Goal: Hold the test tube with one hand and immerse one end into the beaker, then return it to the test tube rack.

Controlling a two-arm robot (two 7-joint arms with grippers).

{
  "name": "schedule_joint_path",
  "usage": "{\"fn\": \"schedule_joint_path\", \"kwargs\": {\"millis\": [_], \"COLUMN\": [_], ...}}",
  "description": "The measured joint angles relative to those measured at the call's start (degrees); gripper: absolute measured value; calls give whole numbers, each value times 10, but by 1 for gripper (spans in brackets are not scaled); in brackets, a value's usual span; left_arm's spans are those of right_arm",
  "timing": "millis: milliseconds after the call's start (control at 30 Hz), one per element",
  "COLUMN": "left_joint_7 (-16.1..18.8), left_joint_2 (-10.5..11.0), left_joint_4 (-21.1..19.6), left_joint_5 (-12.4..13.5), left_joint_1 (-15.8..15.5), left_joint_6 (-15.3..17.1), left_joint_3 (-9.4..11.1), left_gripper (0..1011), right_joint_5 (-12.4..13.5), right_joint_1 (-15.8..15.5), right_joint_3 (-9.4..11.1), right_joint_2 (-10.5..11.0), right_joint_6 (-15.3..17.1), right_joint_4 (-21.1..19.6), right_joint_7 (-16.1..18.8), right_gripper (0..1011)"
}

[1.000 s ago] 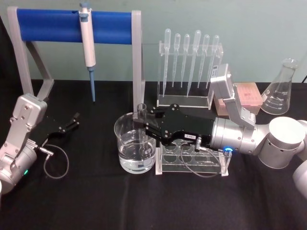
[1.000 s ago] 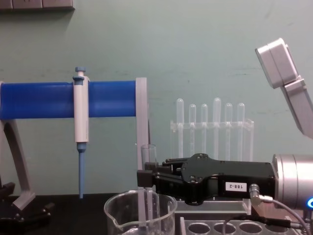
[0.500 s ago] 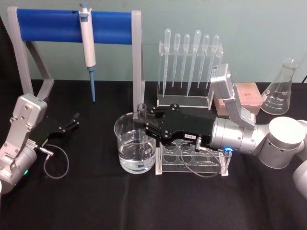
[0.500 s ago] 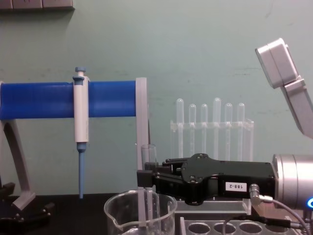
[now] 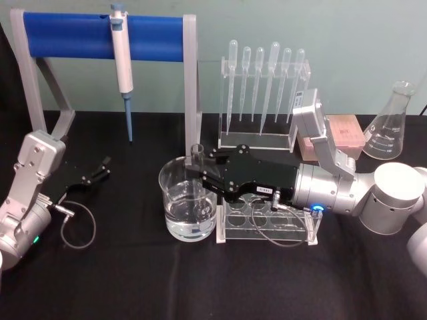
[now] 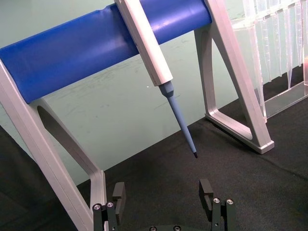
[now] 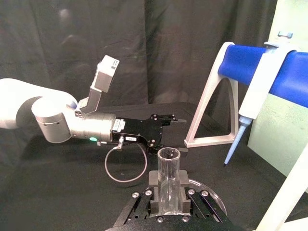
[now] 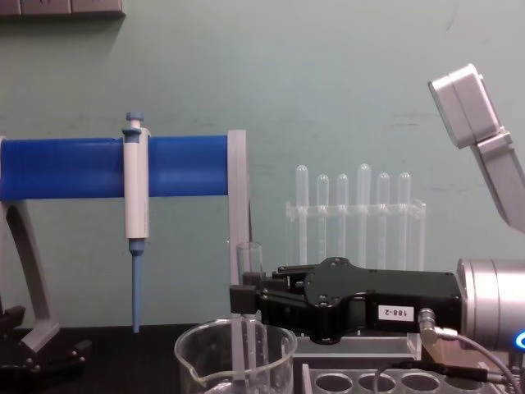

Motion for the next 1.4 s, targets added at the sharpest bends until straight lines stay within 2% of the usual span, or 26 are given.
{"fn": "schedule_joint_path", "kwargs": {"millis": [1400], "left_joint_7": [0], "left_joint_2": [0], "left_joint_4": [0], "left_joint_5": [0], "left_joint_1": [0], "left_joint_6": [0], "left_joint_3": [0], "left_gripper": [1000], "right_joint_5": [0], "right_joint_1": [0], "right_joint_3": [0], "right_joint_2": [0], "right_joint_6": [0], "right_joint_4": [0], "right_joint_7": [0], "right_gripper": [246]}}
